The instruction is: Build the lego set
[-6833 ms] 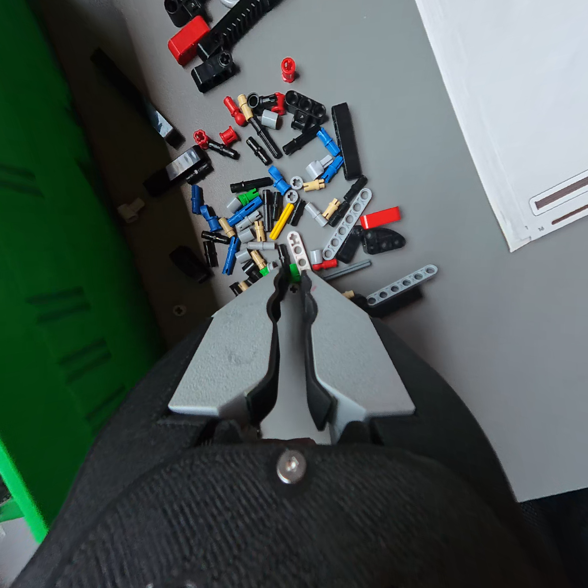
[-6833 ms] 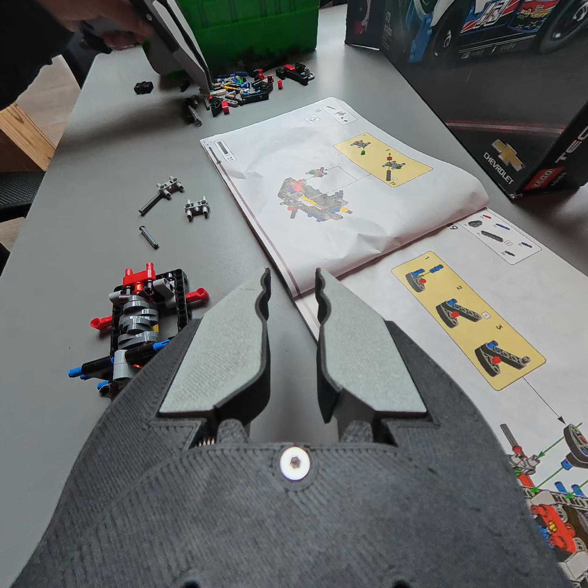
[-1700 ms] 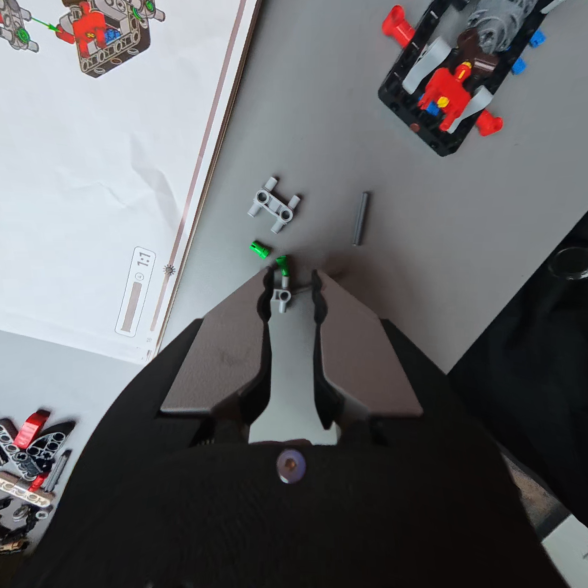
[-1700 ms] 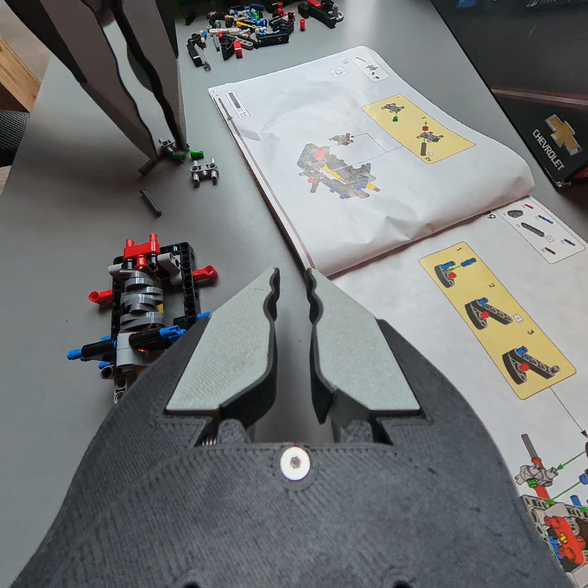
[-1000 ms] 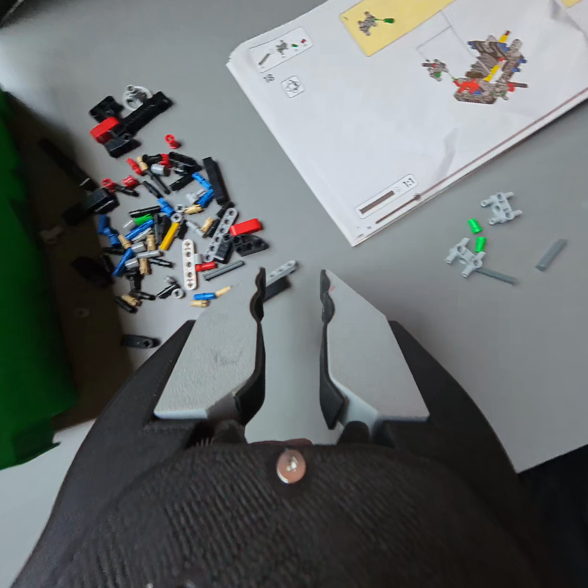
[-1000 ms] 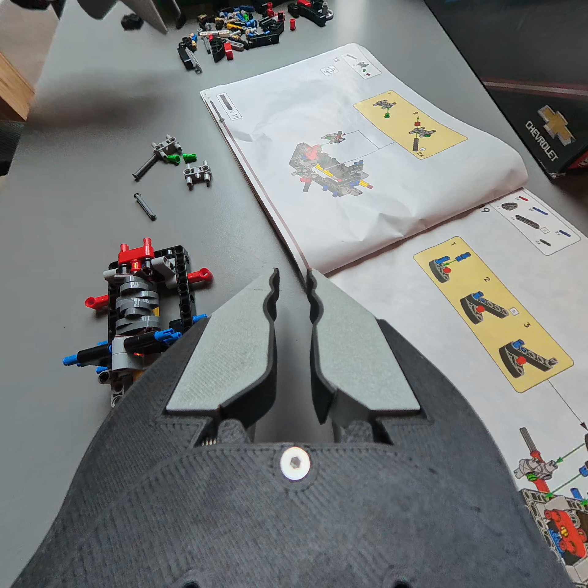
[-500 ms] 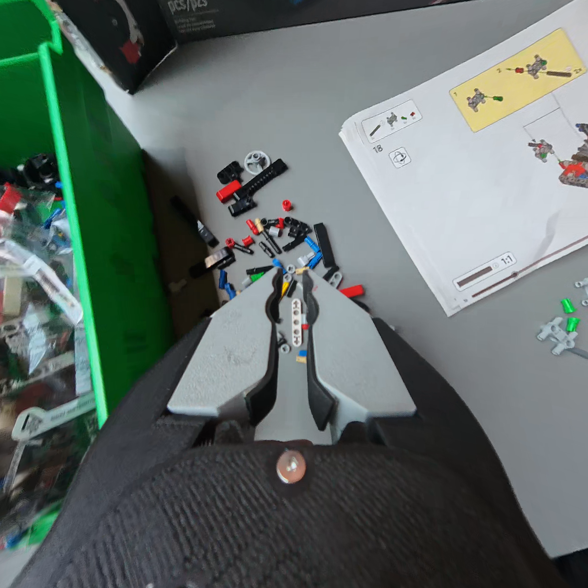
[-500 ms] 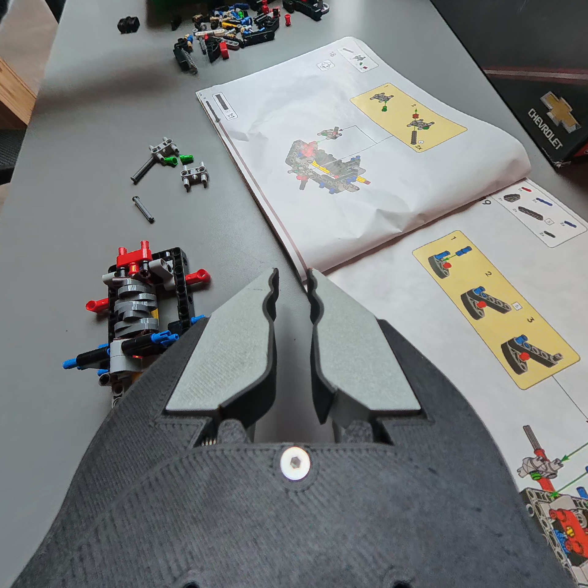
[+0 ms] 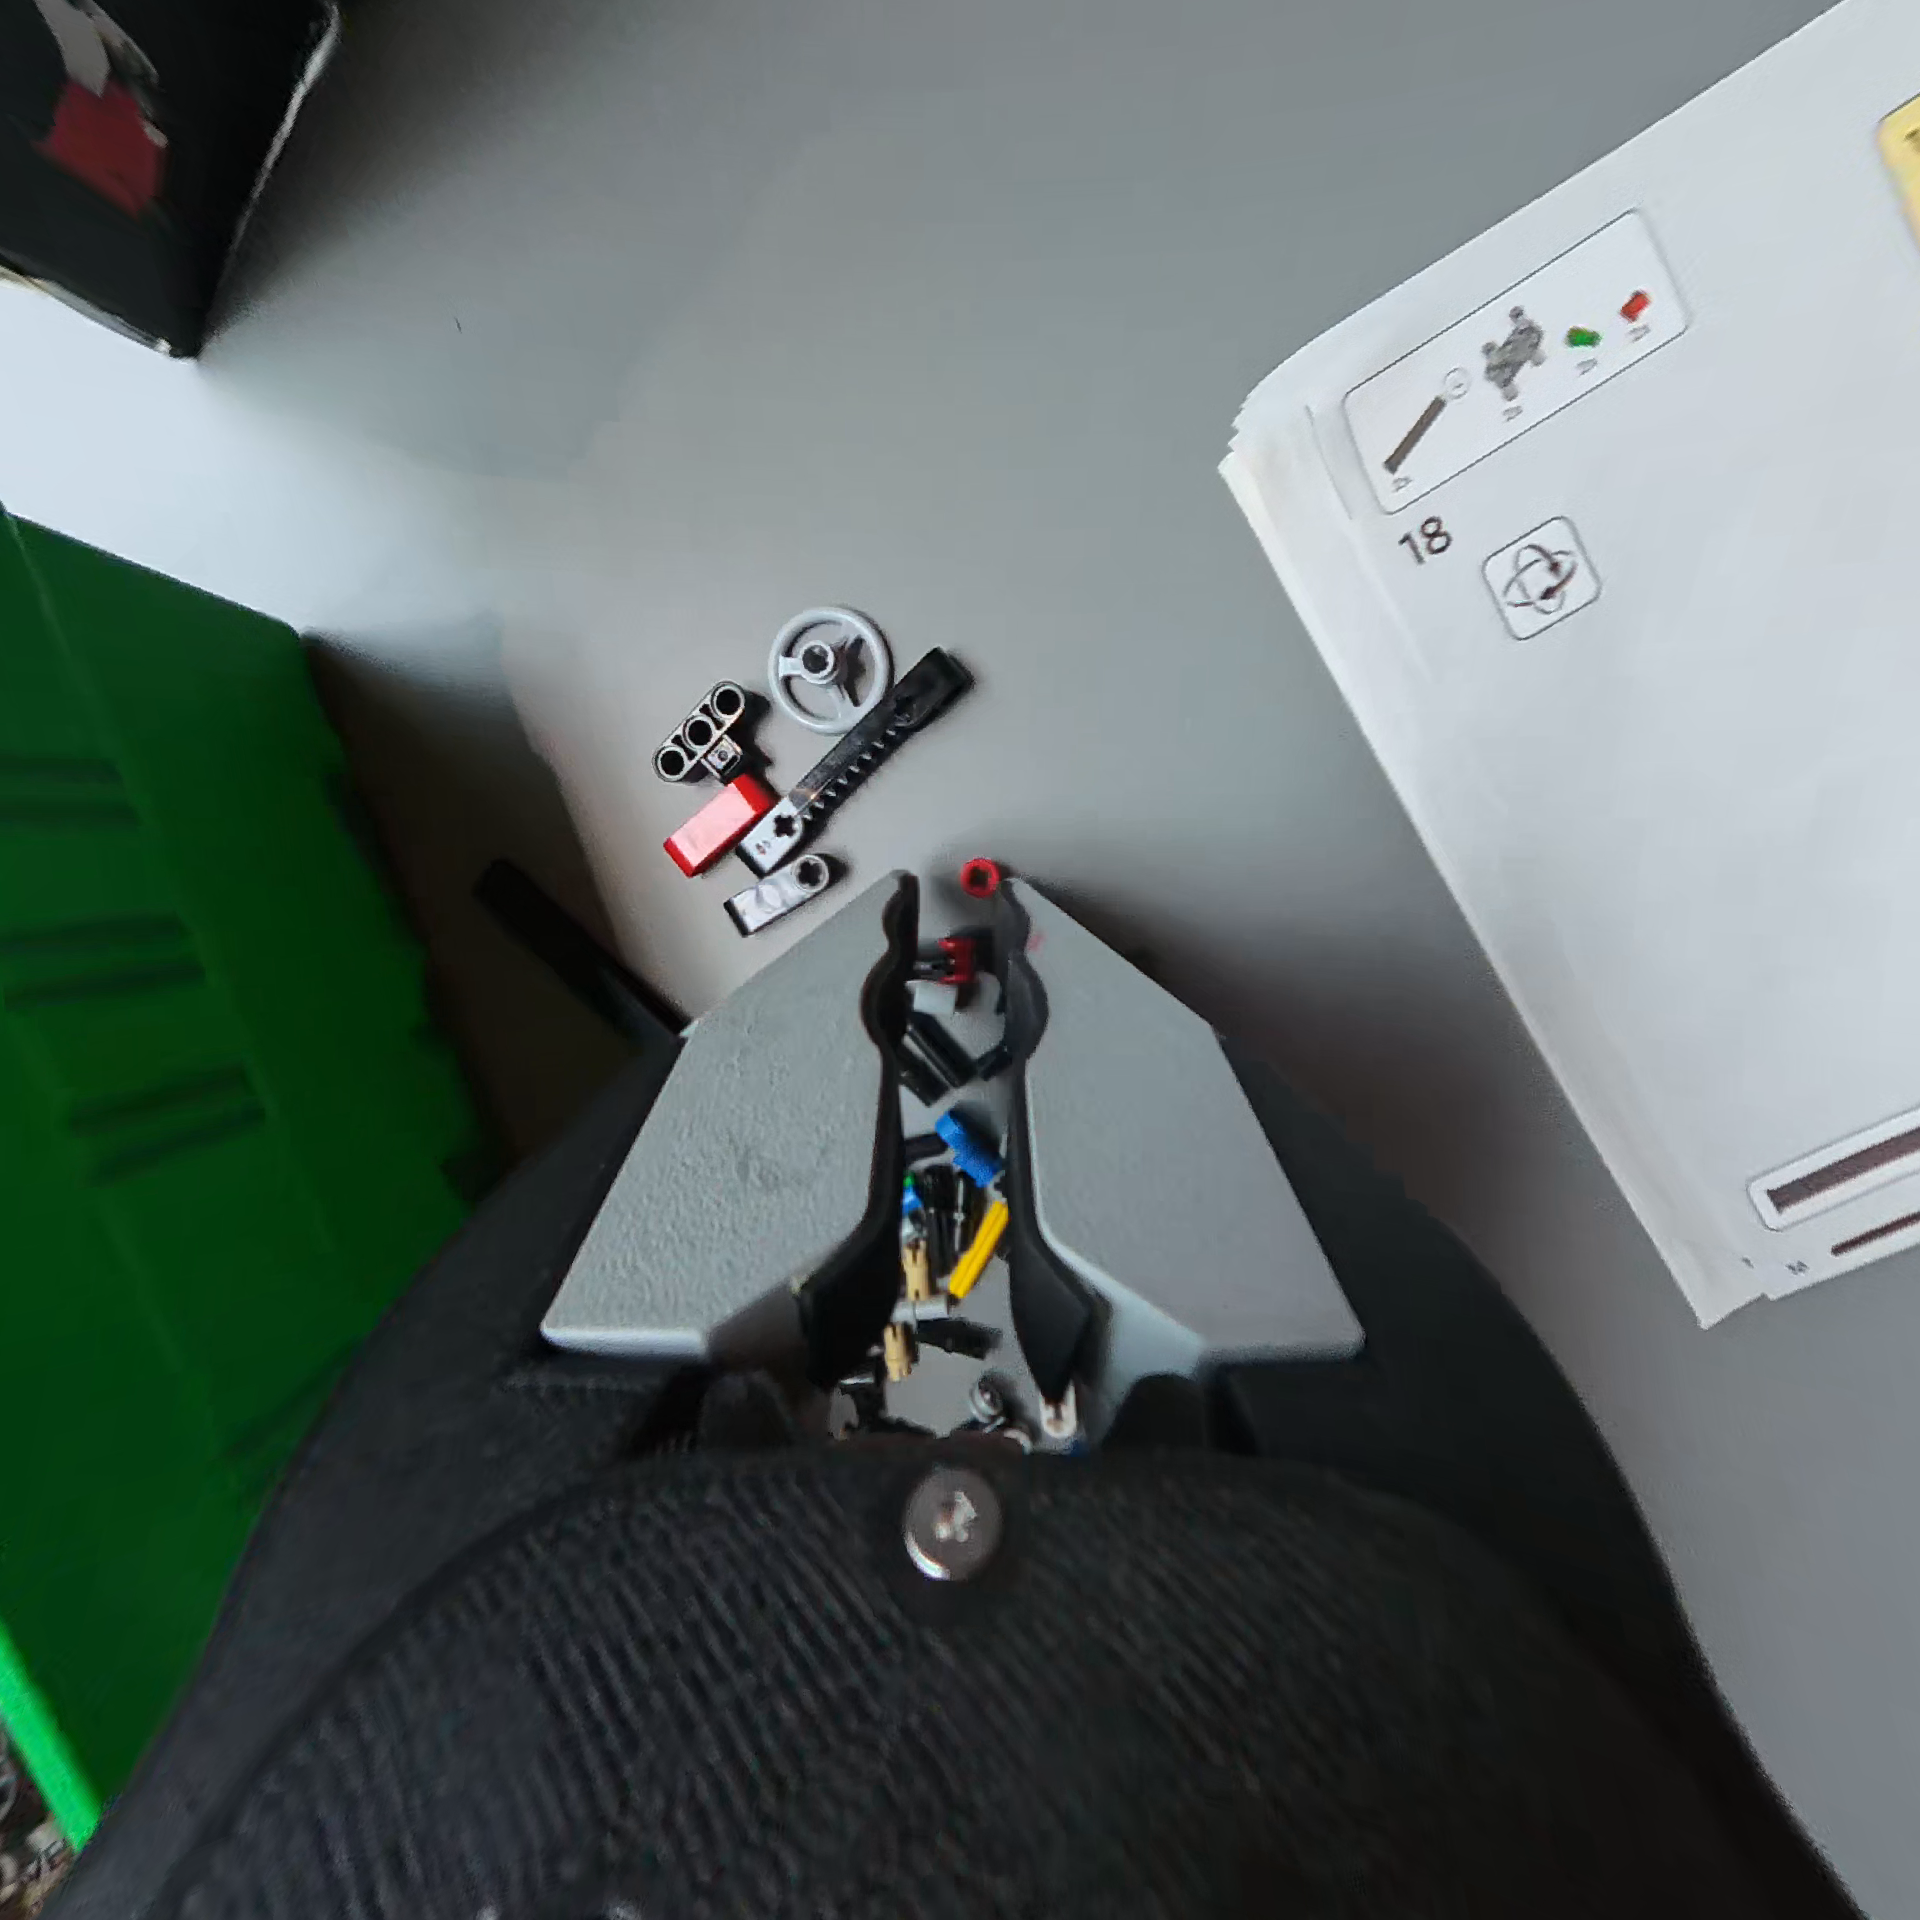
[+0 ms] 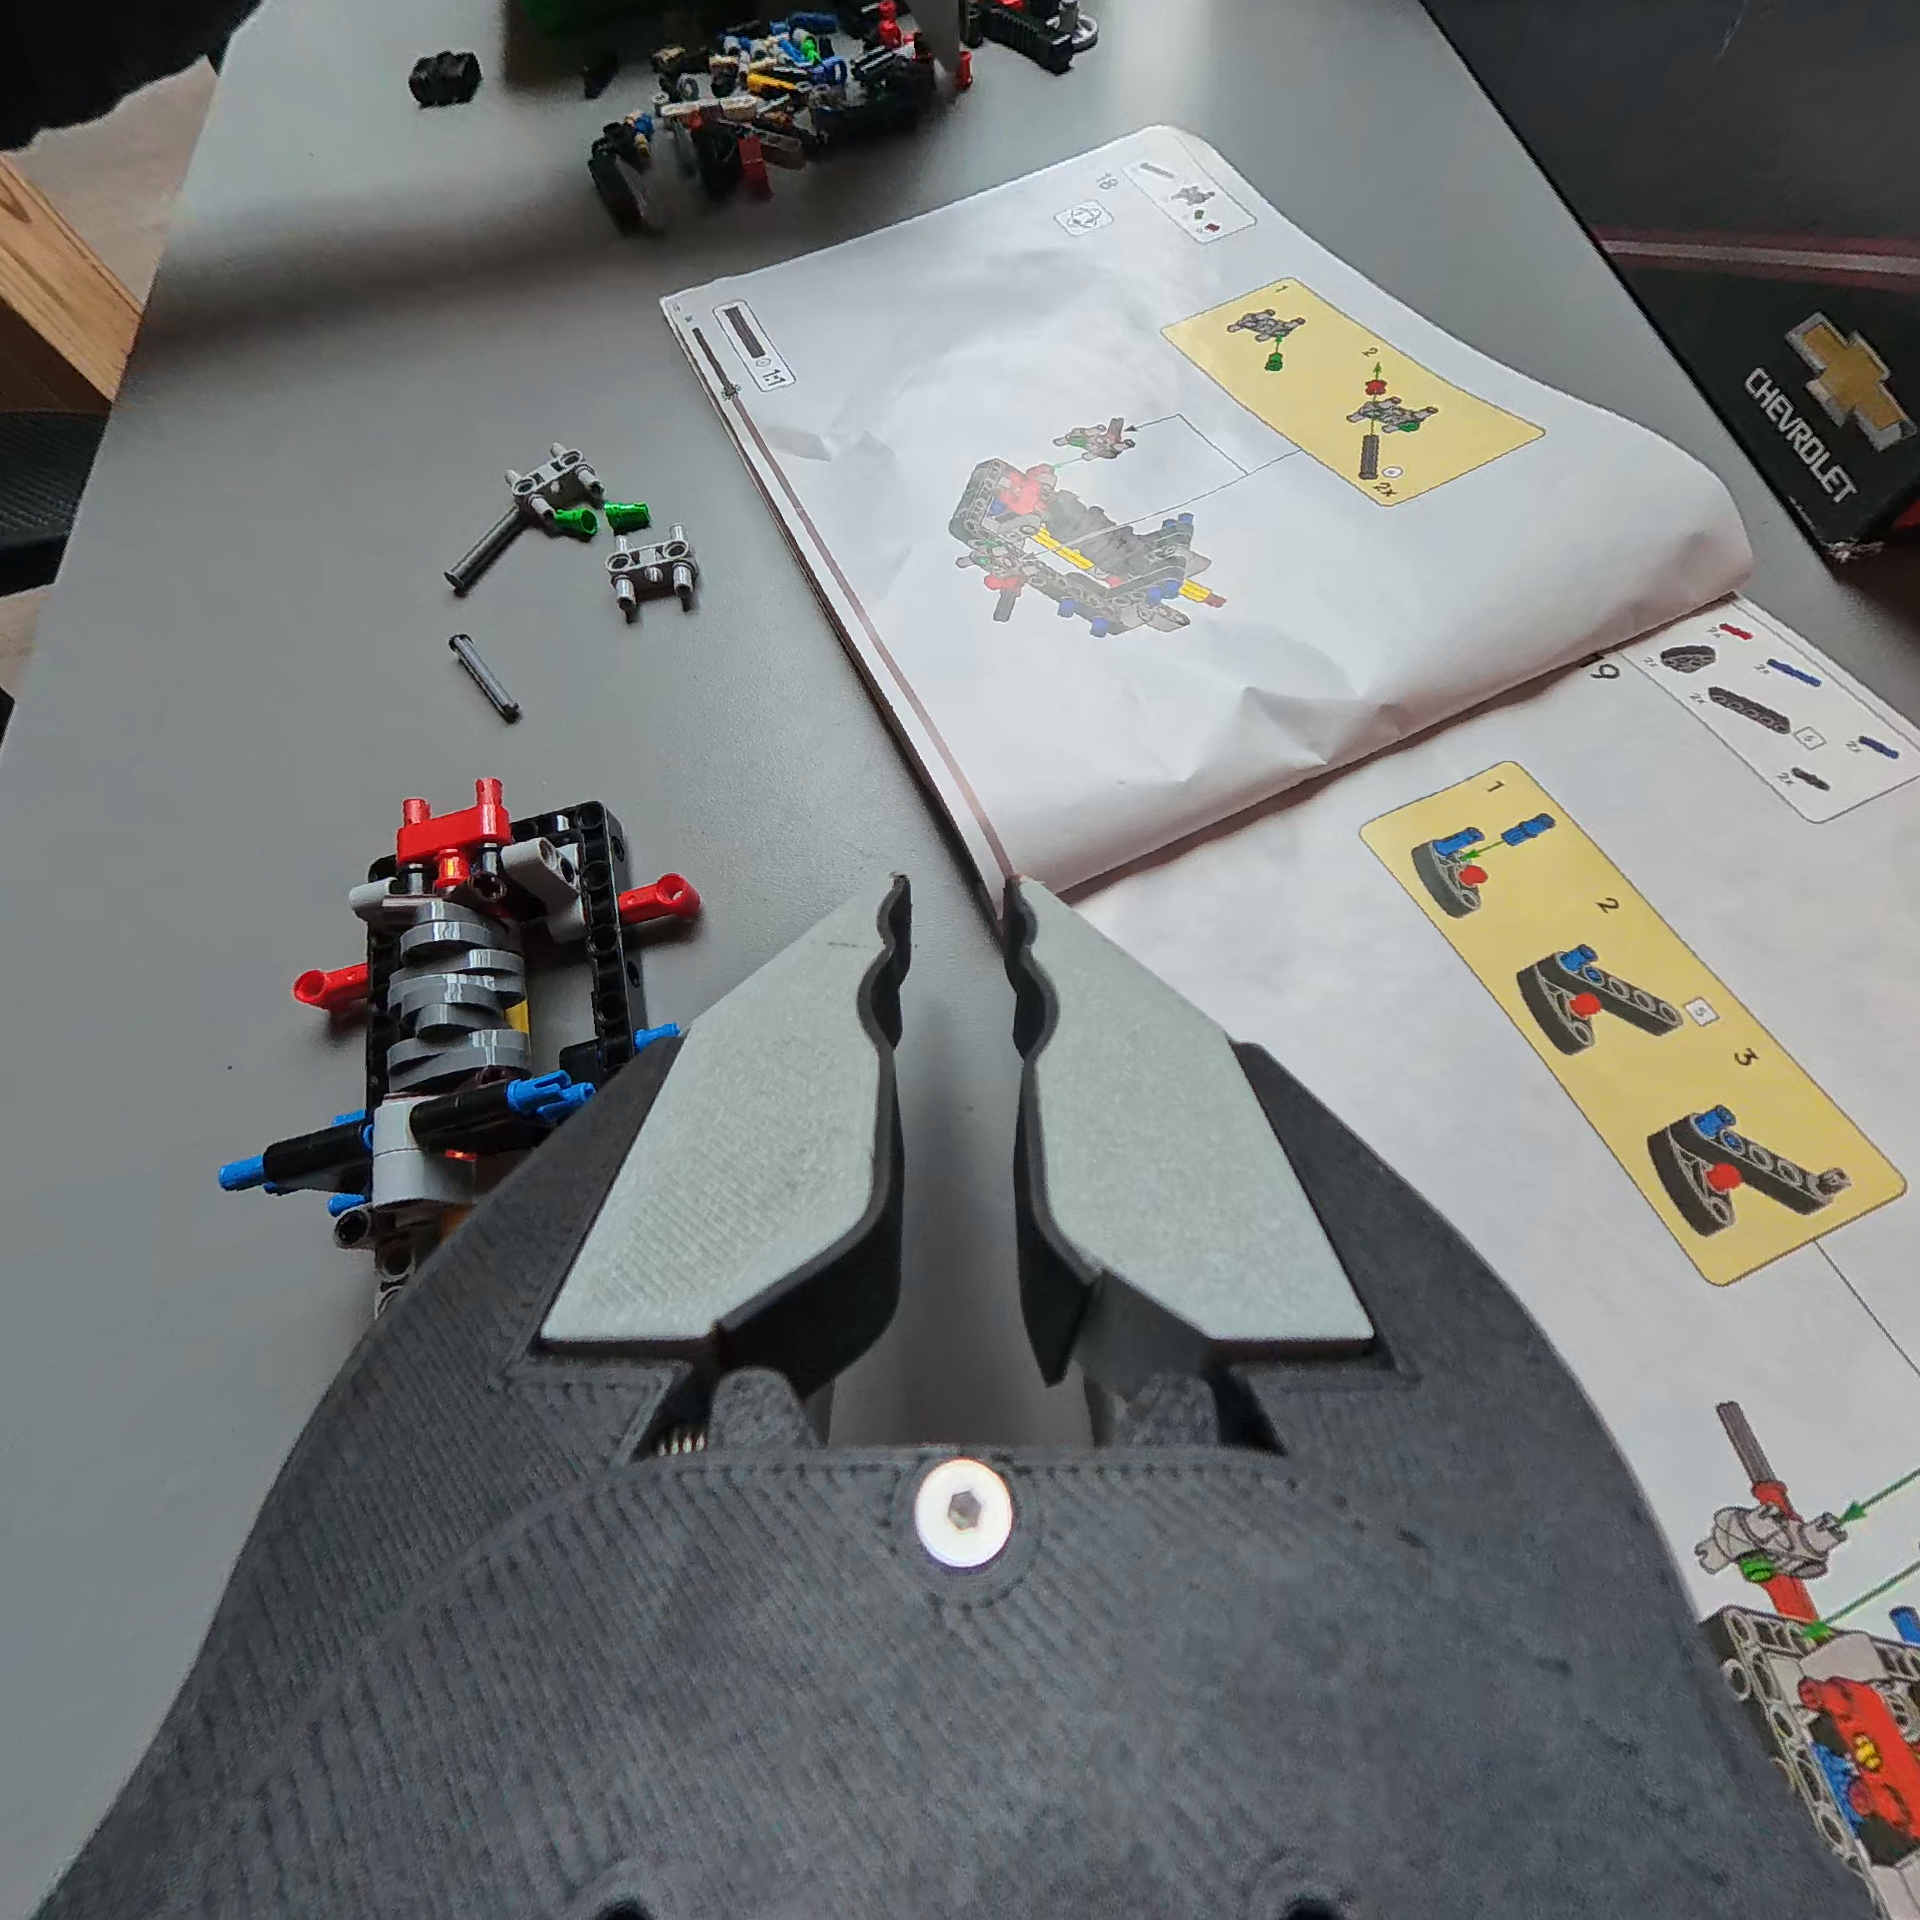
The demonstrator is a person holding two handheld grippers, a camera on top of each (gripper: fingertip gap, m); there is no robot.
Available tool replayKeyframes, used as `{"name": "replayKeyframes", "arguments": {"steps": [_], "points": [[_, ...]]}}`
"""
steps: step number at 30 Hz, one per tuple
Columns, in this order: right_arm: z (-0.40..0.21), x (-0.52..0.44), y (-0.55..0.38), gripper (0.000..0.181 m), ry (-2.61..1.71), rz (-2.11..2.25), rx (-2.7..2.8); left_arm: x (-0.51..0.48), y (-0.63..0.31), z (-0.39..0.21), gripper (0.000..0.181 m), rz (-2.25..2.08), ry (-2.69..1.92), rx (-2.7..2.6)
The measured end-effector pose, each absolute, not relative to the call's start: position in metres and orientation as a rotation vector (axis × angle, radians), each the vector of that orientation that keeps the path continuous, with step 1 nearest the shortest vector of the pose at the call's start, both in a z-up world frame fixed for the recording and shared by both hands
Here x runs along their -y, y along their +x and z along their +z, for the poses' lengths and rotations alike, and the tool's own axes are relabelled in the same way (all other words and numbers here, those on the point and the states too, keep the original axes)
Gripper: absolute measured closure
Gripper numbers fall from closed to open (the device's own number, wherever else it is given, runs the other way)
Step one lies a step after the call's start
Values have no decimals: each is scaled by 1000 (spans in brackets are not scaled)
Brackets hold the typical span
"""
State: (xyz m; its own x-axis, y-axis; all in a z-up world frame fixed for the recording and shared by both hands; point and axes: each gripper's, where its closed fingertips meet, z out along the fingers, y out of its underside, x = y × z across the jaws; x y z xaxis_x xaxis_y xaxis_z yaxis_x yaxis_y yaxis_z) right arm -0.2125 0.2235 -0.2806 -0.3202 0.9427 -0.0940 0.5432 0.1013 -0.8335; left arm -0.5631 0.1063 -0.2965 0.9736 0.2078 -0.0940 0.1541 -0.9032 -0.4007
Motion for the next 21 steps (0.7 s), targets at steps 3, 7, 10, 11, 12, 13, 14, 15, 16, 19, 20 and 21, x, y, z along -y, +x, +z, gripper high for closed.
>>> {"name": "replayKeyframes", "arguments": {"steps": [3,7,10,11,12,13,14,15,16,19,20,21], "points": [[-281,-223,-212,167,-1444,1118,1923,-109,-561,-302,171,129,-2732,246],[-281,-223,-212,167,-1444,1121,1919,-109,-560,-303,176,105,-2739,237],[-281,-223,-212,167,-1446,1121,1918,-107,-558,-302,176,107,-2754,229],[-281,-223,-212,167,-1446,1120,1918,-106,-555,-300,176,106,-2751,224],[-281,-223,-212,167,-1445,1119,1917,-106,-553,-295,176,112,-2739,213],[-281,-223,-212,167,-1445,1117,1917,-106,-548,-288,176,116,-2722,197],[-281,-223,-212,167,-1444,1117,1917,-107,-541,-279,176,112,-2702,173],[-281,-223,-212,167,-1444,1116,1918,-107,-531,-270,176,95,-2678,138],[-281,-223,-212,167,-1444,1116,1919,-108,-516,-261,176,64,-2656,92],[-281,-223,-212,167,-1443,1112,1923,-105,-454,-244,176,-90,-2606,-86],[-282,-223,-212,167,-1442,1110,1925,-102,-430,-243,176,-139,-2592,-150],[-282,-222,-212,167,-1441,1108,1927,-99,-404,-242,176,-202,-2573,-211]]}}
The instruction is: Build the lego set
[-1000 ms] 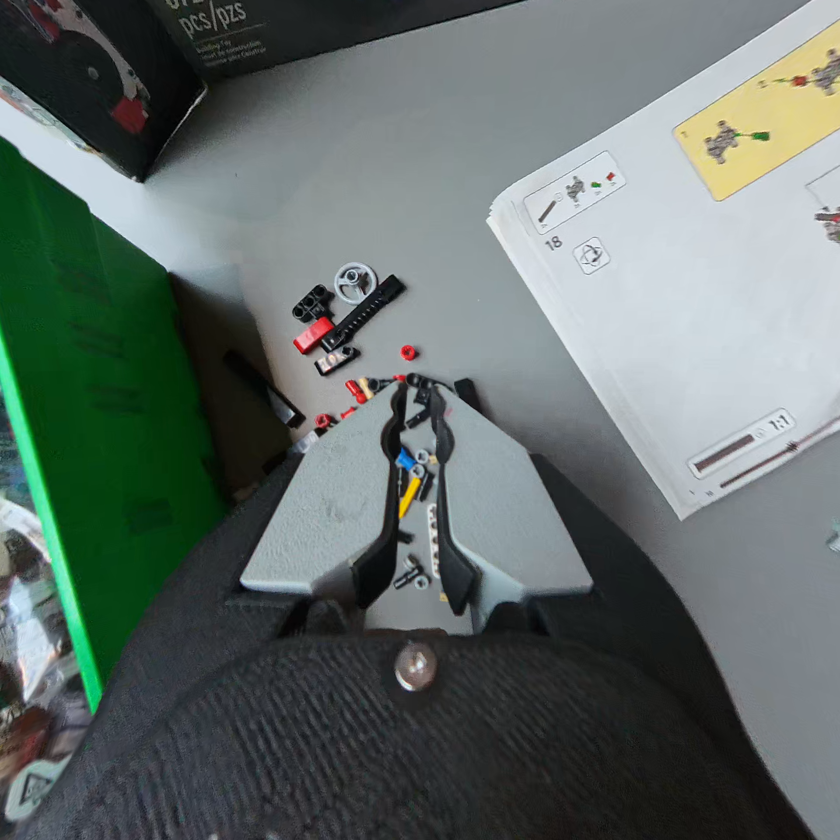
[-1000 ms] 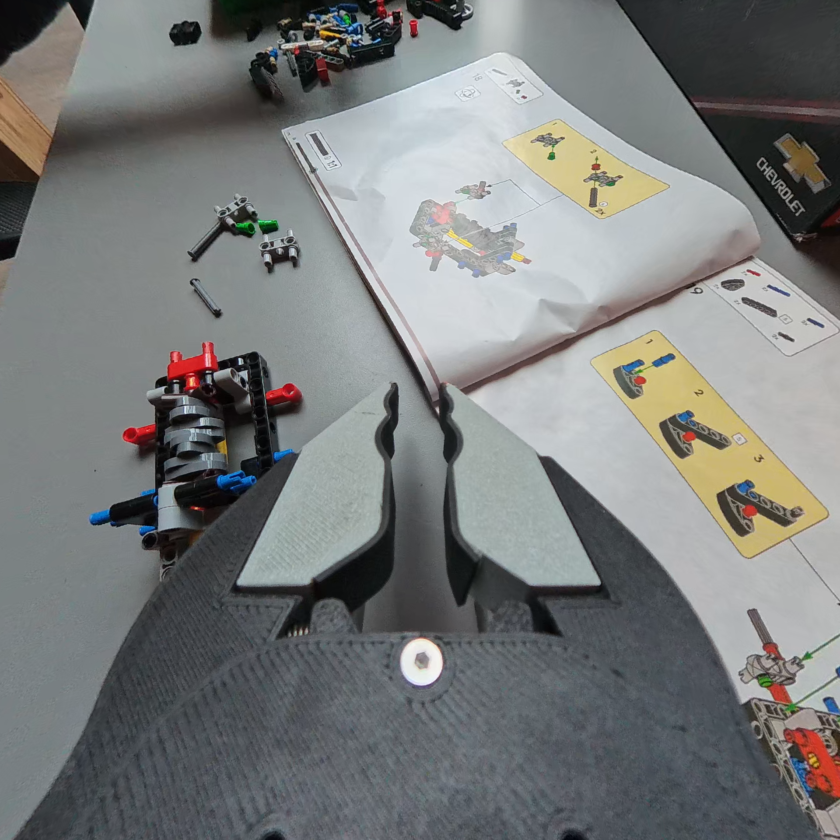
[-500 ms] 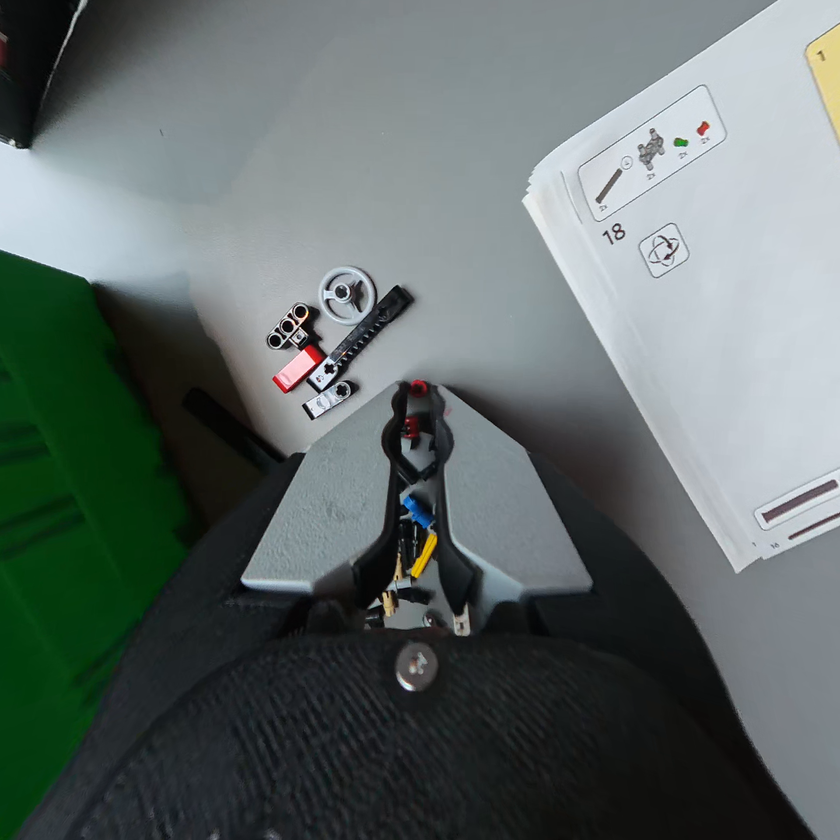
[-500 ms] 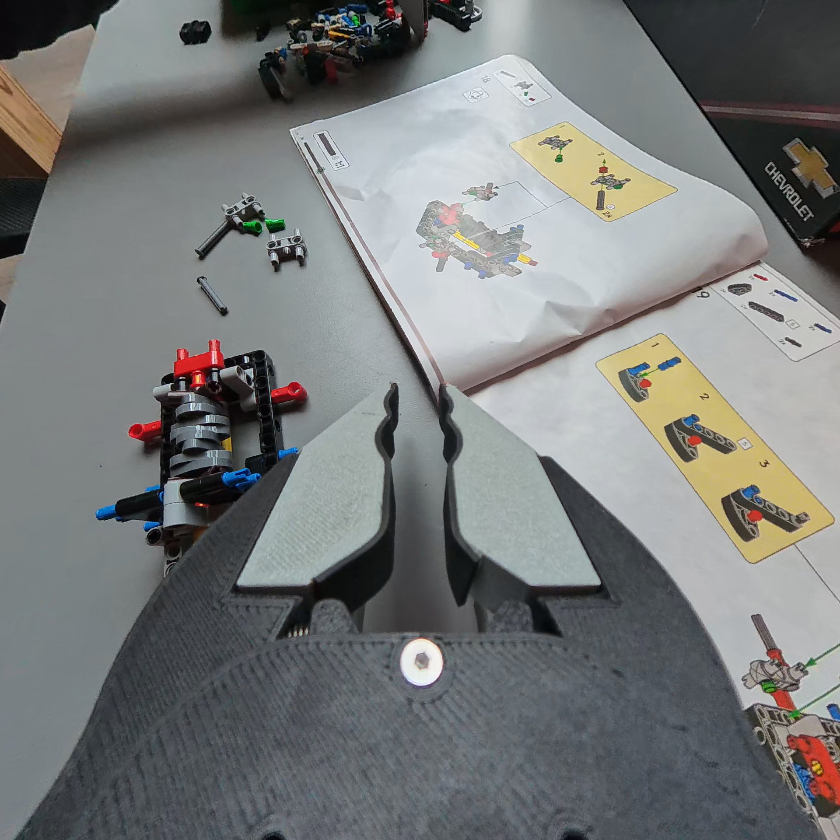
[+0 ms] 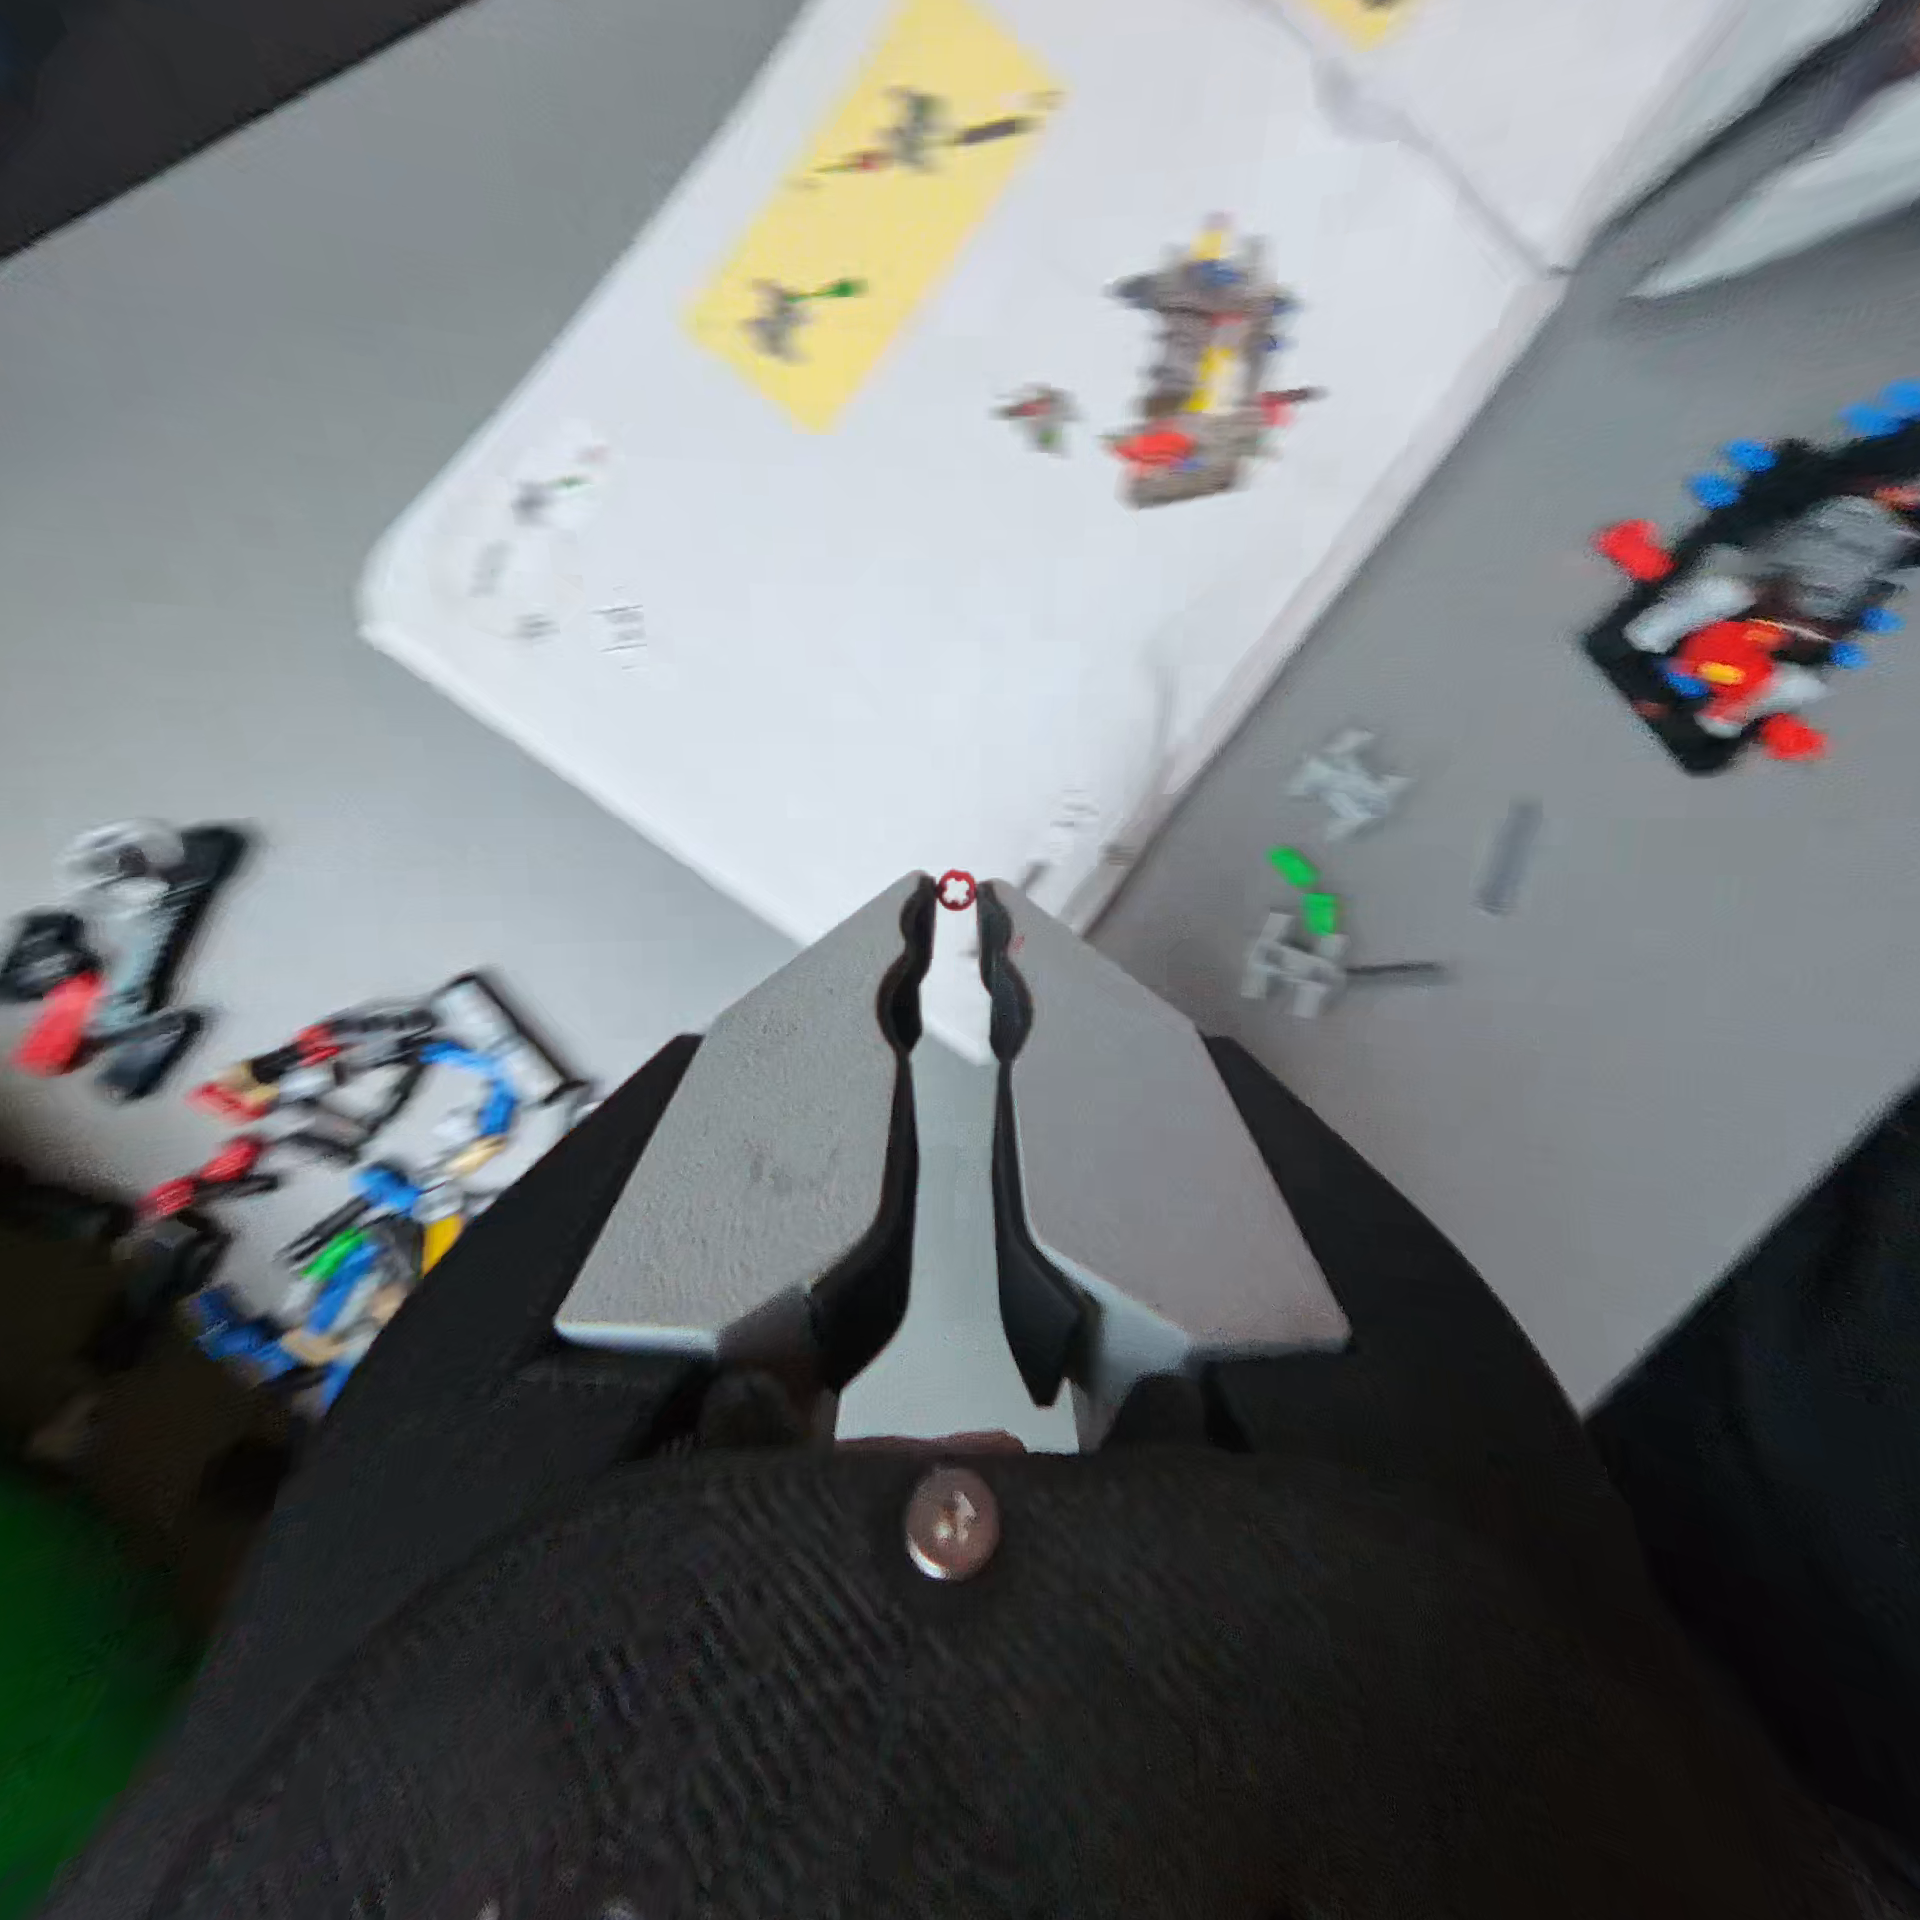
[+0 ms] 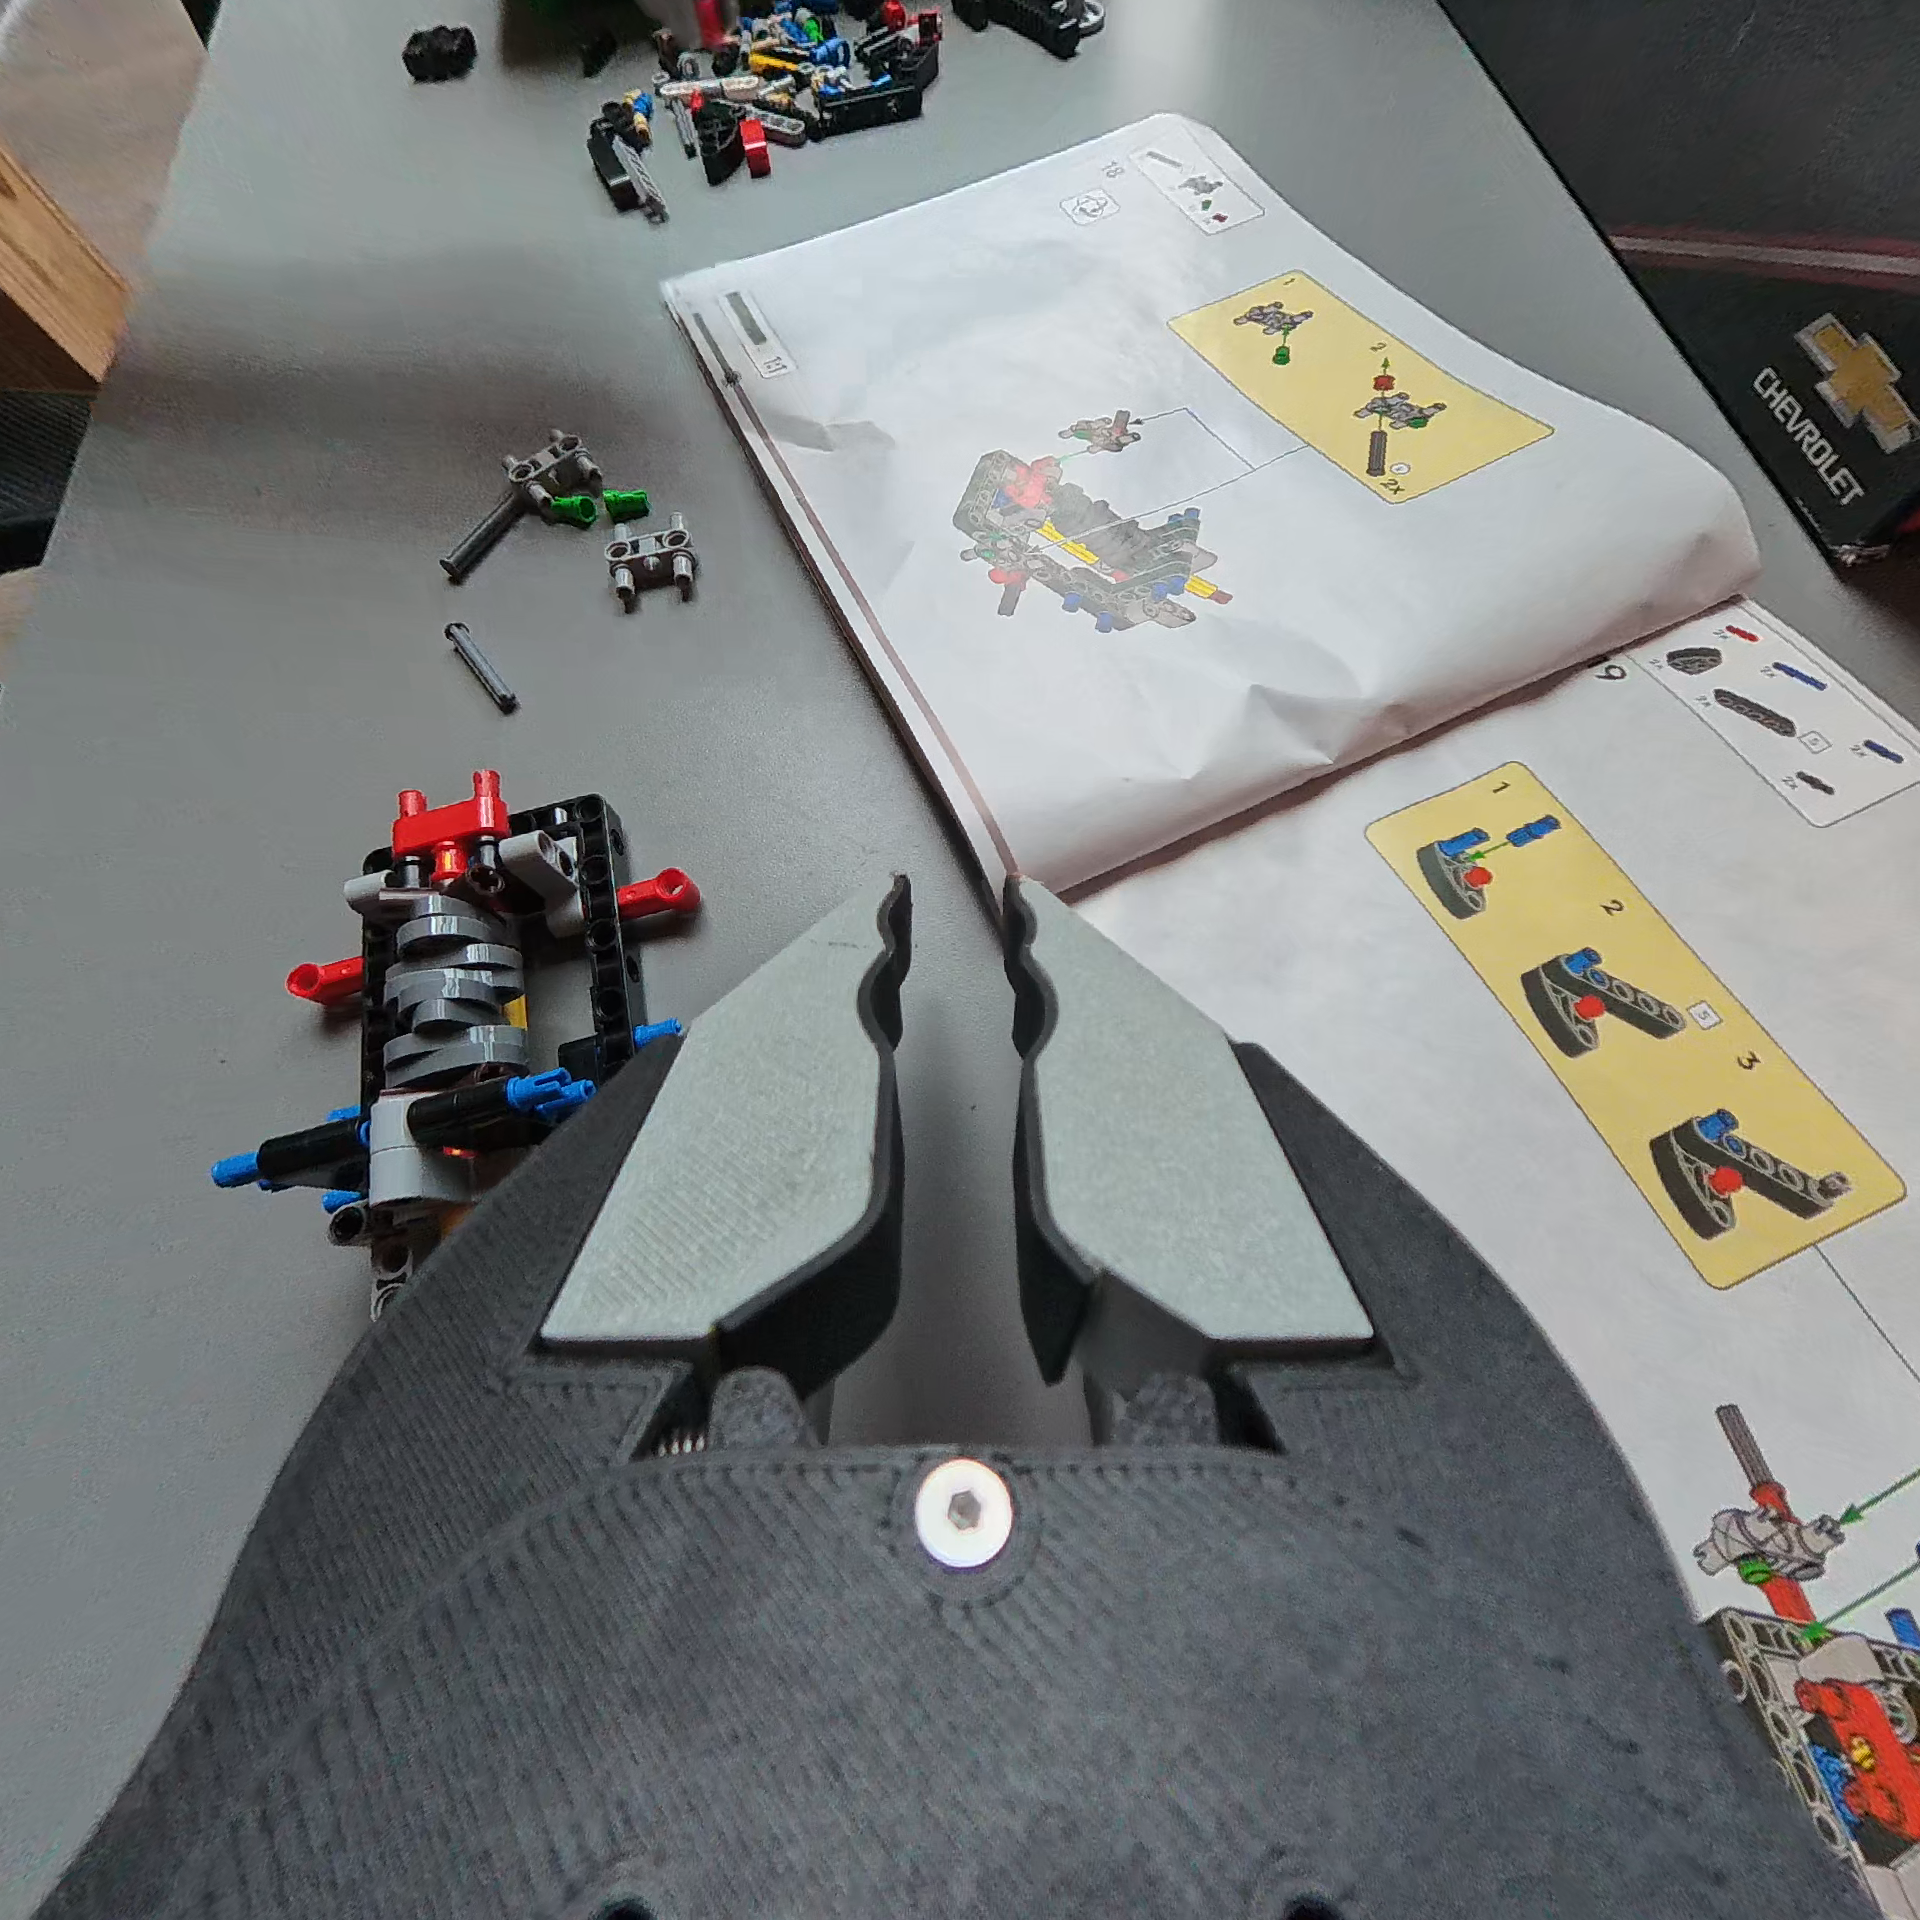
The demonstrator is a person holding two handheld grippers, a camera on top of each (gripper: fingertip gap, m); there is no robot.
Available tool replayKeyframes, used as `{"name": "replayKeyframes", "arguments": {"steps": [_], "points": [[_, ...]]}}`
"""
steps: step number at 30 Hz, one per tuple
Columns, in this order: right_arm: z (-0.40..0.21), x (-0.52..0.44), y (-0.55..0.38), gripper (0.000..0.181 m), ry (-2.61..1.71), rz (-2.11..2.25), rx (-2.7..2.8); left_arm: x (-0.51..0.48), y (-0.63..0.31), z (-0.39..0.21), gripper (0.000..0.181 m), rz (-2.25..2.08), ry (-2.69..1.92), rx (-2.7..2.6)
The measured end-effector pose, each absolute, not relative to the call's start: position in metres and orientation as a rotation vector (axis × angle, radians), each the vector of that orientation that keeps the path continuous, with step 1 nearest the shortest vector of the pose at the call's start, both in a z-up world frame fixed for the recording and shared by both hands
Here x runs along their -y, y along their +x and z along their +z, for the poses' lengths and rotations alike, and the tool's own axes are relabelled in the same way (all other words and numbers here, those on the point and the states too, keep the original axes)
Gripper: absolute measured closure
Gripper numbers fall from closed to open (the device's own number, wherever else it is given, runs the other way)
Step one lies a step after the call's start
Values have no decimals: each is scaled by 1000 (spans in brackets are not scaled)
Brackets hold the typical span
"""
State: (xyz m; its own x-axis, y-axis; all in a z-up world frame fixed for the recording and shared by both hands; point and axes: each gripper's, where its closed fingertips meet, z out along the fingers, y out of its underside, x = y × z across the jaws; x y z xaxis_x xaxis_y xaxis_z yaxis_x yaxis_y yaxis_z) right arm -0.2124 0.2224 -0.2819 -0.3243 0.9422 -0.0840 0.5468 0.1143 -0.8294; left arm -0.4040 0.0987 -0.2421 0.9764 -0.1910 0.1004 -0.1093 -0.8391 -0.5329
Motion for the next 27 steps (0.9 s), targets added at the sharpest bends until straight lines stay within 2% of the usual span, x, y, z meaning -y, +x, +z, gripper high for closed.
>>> {"name": "replayKeyframes", "arguments": {"steps": [4,11,13,15,21,25,27], "points": [[-282,-222,-212,168,-1441,1103,1931,-85,-307,-252,177,-441,-2511,-456],[-283,-222,-212,168,-1439,1093,1932,-78,-279,-294,176,-317,-2611,-685],[-283,-222,-212,168,-1437,1096,1931,-78,-279,-298,175,-298,-2624,-708],[-283,-222,-211,168,-1439,1099,1936,-77,-282,-300,165,-272,-2637,-724],[-284,-221,-211,168,-1435,1092,1945,-74,-291,-283,164,-300,-2612,-696],[-283,-221,-211,169,-1435,1097,1943,-76,-341,-245,176,-106,-2582,-578],[-284,-221,-211,169,-1436,1098,1947,-77,-395,-220,176,48,-2585,-409]]}}
